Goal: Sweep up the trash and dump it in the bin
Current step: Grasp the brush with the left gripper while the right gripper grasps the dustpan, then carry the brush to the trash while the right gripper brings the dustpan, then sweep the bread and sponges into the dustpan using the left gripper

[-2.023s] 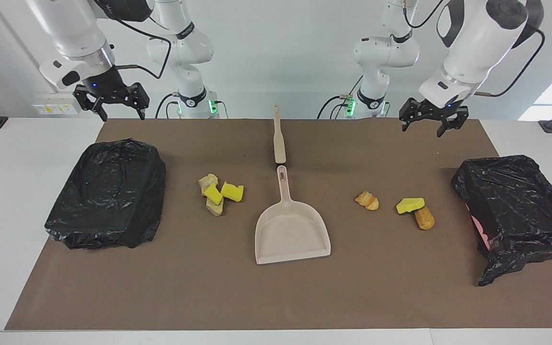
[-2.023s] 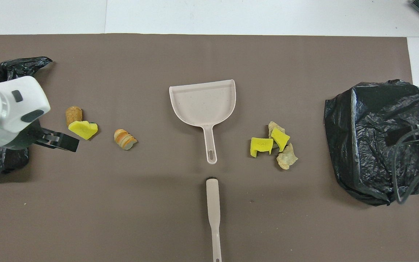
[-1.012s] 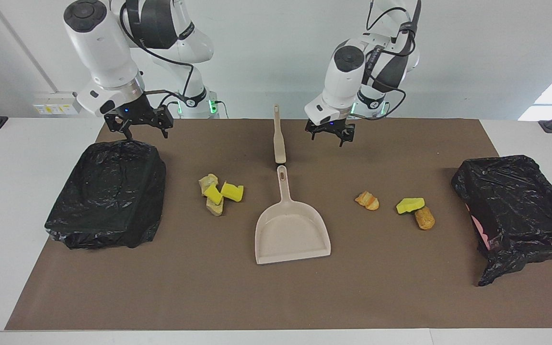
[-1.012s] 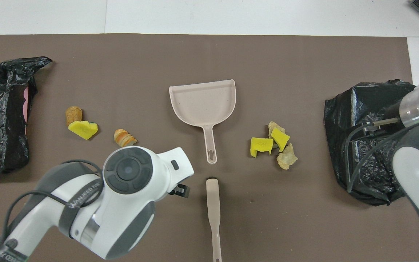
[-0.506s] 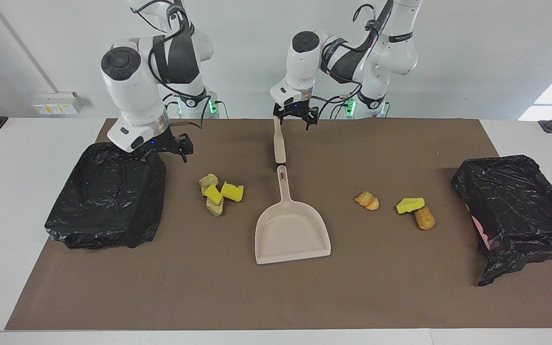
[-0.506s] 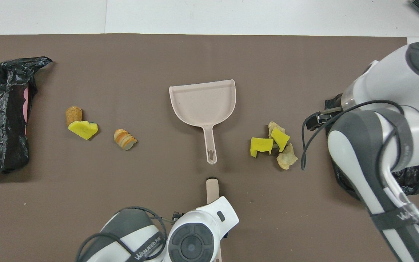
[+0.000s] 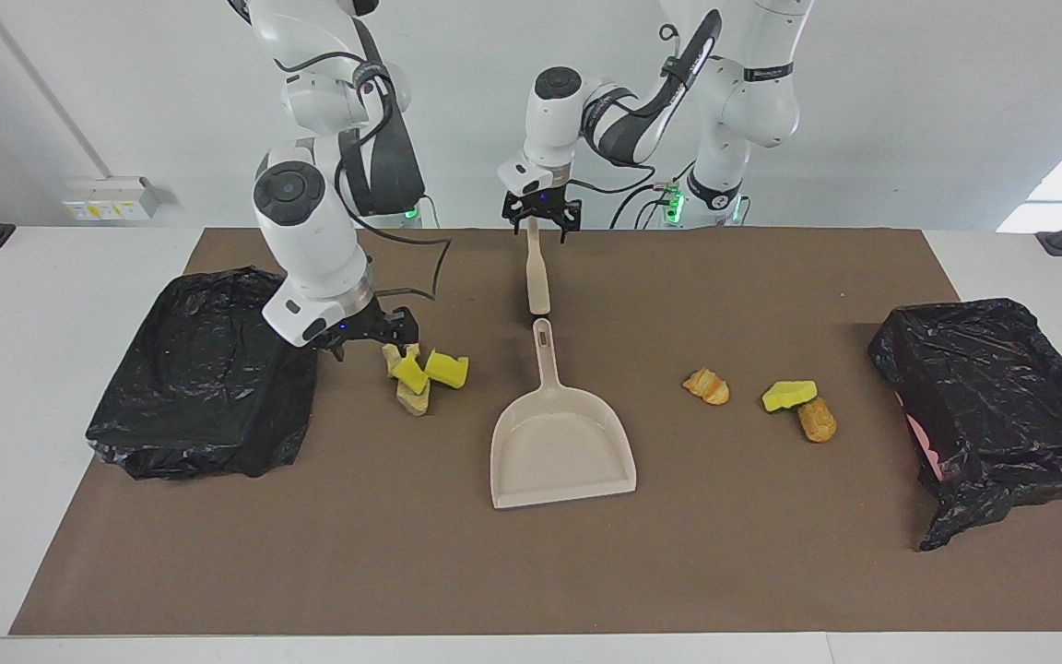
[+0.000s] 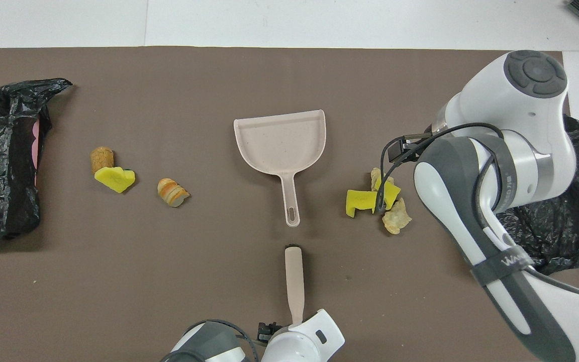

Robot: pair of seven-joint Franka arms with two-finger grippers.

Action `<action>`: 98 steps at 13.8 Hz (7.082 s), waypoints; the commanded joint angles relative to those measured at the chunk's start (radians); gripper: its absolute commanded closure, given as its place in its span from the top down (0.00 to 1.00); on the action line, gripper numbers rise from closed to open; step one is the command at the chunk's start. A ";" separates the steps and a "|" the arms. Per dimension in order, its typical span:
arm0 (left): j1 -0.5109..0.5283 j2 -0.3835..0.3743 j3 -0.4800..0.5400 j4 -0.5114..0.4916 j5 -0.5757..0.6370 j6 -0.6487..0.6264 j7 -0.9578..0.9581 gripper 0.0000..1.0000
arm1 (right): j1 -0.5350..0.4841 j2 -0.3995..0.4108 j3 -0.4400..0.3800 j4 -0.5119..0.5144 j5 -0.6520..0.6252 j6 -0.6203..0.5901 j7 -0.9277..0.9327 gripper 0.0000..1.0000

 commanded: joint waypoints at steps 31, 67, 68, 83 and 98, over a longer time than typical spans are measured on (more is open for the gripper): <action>0.070 -0.102 0.027 -0.029 -0.071 -0.205 0.001 0.00 | 0.299 0.273 0.042 0.157 0.080 0.119 0.195 1.00; 1.188 0.113 0.034 0.237 0.170 -0.407 1.054 0.00 | 0.236 0.134 0.062 0.051 -0.005 0.060 -0.784 0.00; 1.187 0.102 0.032 0.212 0.170 -0.382 1.021 0.00 | 0.247 0.118 0.062 0.027 -0.039 0.062 -0.836 0.00; 1.081 0.090 0.034 0.155 0.158 -0.166 0.875 0.00 | 0.368 0.146 0.070 0.020 -0.124 0.028 -0.797 0.00; 0.842 0.076 0.024 0.105 0.059 -0.250 0.852 0.00 | 0.366 0.147 0.070 0.019 -0.121 0.028 -0.795 0.00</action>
